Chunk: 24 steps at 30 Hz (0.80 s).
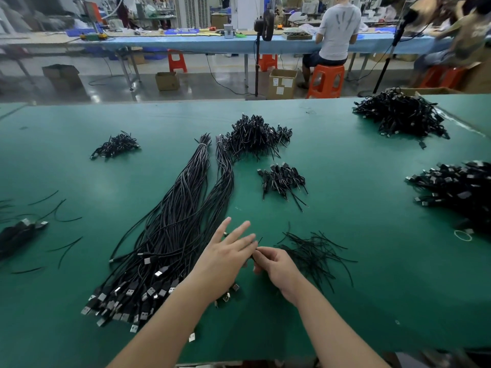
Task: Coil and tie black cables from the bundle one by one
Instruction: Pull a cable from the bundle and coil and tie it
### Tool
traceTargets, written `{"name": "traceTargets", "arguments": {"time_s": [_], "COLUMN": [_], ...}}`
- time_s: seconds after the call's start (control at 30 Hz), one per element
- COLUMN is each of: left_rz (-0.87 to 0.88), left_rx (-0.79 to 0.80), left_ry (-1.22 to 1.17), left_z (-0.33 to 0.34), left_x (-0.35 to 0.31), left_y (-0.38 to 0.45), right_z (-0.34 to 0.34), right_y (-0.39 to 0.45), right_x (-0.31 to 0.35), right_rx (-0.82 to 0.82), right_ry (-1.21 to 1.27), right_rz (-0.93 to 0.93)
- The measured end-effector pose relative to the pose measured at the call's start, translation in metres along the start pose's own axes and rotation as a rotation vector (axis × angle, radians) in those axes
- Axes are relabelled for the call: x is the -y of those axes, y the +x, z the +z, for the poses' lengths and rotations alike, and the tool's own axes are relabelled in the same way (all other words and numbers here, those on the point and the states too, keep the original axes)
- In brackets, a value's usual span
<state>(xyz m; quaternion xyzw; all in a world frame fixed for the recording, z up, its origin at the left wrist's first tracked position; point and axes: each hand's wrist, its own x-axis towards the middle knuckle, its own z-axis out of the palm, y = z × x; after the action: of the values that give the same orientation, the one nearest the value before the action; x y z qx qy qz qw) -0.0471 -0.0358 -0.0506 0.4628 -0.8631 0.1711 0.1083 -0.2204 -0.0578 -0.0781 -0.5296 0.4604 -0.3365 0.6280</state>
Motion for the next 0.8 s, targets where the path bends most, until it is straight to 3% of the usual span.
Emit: {"name": "traceTargets", "arguments": {"time_s": [0.1, 0.2, 0.37, 0.6, 0.8], "left_rz": [-0.022, -0.213, -0.527, -0.678, -0.743], "left_rx": [-0.027, 0.174, 0.325, 0.447, 0.536], "left_ry": [-0.058, -0.156, -0.341, -0.418, -0.503], "left_z": [0.000, -0.003, -0.004, -0.005, -0.008], "left_x": [0.002, 0.001, 0.003, 0.008, 0.012], "left_y": [0.004, 0.011, 0.010, 0.014, 0.012], "right_z": [0.000, 0.004, 0.013, 0.021, 0.023], "right_y": [-0.001, -0.002, -0.001, -0.010, -0.012], "right_x": [-0.001, -0.006, -0.023, -0.036, -0.035], "right_rx": [0.012, 0.018, 0.012, -0.050, -0.122], "right_ry": [-0.036, -0.129, -0.671, -0.873, -0.895], "right_rz": [-0.011, -0.038, -0.216, -0.466, -0.586]}}
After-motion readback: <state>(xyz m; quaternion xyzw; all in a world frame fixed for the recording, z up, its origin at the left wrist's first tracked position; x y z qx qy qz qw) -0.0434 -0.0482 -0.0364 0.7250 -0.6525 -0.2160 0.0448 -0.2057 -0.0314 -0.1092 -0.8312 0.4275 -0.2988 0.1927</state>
